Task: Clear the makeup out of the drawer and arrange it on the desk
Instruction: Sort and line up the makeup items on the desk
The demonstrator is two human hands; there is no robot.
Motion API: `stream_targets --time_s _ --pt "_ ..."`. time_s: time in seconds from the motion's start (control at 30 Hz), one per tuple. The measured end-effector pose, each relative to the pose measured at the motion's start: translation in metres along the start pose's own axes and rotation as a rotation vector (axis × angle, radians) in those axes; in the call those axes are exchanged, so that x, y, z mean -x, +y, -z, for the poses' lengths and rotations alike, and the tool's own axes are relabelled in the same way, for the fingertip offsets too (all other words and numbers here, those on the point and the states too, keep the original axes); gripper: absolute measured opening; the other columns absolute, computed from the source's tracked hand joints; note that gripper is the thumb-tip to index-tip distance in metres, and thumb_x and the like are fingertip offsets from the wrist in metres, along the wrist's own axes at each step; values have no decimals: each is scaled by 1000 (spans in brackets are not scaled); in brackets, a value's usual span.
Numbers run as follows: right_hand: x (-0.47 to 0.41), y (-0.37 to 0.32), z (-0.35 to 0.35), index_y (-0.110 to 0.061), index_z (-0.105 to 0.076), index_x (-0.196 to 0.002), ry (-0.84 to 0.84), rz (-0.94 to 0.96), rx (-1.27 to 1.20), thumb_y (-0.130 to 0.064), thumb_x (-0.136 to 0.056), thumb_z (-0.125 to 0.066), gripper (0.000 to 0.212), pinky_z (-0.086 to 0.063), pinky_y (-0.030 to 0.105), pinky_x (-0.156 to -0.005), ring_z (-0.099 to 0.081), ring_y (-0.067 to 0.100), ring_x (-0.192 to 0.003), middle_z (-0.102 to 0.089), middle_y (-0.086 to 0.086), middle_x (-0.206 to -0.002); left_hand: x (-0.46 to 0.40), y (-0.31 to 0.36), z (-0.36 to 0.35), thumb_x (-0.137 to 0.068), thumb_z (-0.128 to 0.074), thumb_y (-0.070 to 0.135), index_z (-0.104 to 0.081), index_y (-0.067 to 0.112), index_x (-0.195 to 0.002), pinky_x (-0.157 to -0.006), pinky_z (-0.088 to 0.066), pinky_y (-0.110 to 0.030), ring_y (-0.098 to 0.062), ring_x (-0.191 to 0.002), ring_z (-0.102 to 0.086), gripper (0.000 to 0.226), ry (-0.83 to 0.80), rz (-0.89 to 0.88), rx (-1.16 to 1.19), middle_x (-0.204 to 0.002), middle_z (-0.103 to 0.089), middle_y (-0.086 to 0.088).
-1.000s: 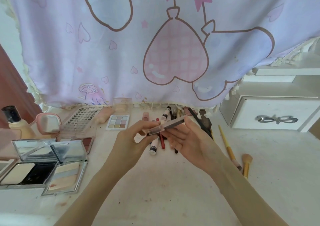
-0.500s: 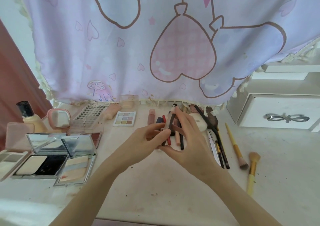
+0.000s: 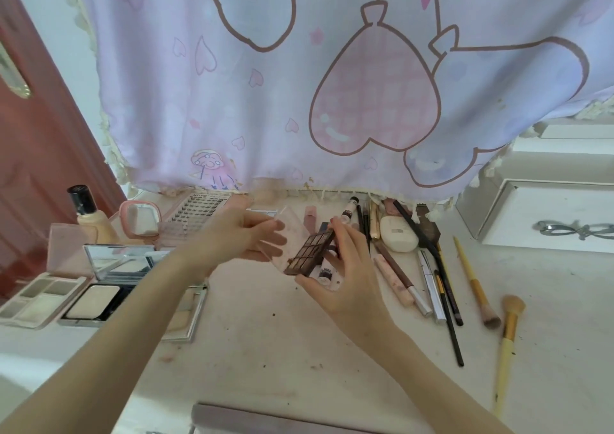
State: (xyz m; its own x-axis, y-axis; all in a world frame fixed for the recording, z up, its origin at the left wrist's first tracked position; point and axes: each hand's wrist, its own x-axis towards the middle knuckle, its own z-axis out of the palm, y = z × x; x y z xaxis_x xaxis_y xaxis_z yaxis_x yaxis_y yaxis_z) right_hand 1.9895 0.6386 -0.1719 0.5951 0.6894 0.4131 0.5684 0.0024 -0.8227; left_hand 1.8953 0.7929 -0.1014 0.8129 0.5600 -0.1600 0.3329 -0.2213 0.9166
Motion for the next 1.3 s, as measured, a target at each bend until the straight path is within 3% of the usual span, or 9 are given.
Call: stream_targets --time_s 0.1,0.2,0.33,0.43,0.53,0.6,0.9,1.07,1.3 --pt "-5 -1 -21 -24 -17 -149 -61 -97 -40 -25 -78 -73 90 -30 21 -111 -21 -11 -130 -23 -27 -132 -11 6 19 -95 -48 13 -62 6 -101 -72 -55 -24 -17 -78 -66 17 13 16 -112 -93 -68 -8" --pt "-6 -4 -40 -20 -24 -147 -90 -263 -206 -17 -80 -69 81 -35 26 -109 -34 4 -131 -35 -9 -143 -22 9 31 -96 -46 8 -63 9 -97 -74 -52 -24 -17 -79 -63 17 34 -3 -252 -91 -66 -6" --pt "-9 -13 -47 -14 -30 -144 -167 -489 -373 -13 -88 -61 64 -37 -3 -77 -51 -6 -104 -53 -14 -124 -30 7 40 -95 -47 6 -64 4 -105 -71 -51 -21 -19 -82 -61 21 18 -20 -396 -93 -66 -7" --pt "-10 -14 -49 -11 -31 -144 -219 -531 -376 -16 -92 -57 59 -34 10 -94 -47 -1 -110 -48 -10 -136 -34 5 46 -92 -50 3 -66 4 -104 -80 -50 -26 -22 -88 -62 20 -13 -56 -506 -91 -67 -5" --pt "-14 -12 -52 -20 -49 -118 -256 -540 -404 -10 -94 -52 27 -37 4 -83 -49 -14 -89 -55 -24 -104 -38 0 54 -91 -53 2 -68 2 -102 -94 -47 -28 -21 -93 -65 19 3 -89 -623 -96 -70 -9" --pt "-17 -14 -54 -30 -47 -97 -278 -541 -386 -10 -94 -51 21 -38 4 -76 -48 -17 -81 -49 -31 -86 -38 -1 58 -91 -52 0 -67 -1 -102 -83 -46 -10 -5 -81 -62 19 -4 -102 -664 -89 -68 -2" --pt "-21 -22 -64 -21 -48 -134 -355 -299 -9 -19 -95 -47 39 -32 16 -94 -46 8 -109 -54 -6 -119 -48 -7 60 -89 -58 7 -69 14 -107 -68 -29 -4 -10 -95 -52 23 86 -130 -858 -98 -64 4" --pt "-17 -16 -71 -10 -32 -142 -504 -65 469 -23 -98 -39 46 -1 31 -117 -22 18 -140 -32 3 -149 -54 -14 63 -87 -63 12 -72 17 -96 -88 -40 -20 -12 -93 -57 14 181 -171 -861 -110 -68 1" --pt "-19 -8 -77 -8 -15 -148 -581 -19 646 -36 -101 -27 56 7 37 -117 -4 19 -145 -14 6 -157 -51 -20 55 -90 -53 7 -68 13 -104 -78 -34 -23 -25 -99 -55 21 298 -242 -973 -105 -60 -7"
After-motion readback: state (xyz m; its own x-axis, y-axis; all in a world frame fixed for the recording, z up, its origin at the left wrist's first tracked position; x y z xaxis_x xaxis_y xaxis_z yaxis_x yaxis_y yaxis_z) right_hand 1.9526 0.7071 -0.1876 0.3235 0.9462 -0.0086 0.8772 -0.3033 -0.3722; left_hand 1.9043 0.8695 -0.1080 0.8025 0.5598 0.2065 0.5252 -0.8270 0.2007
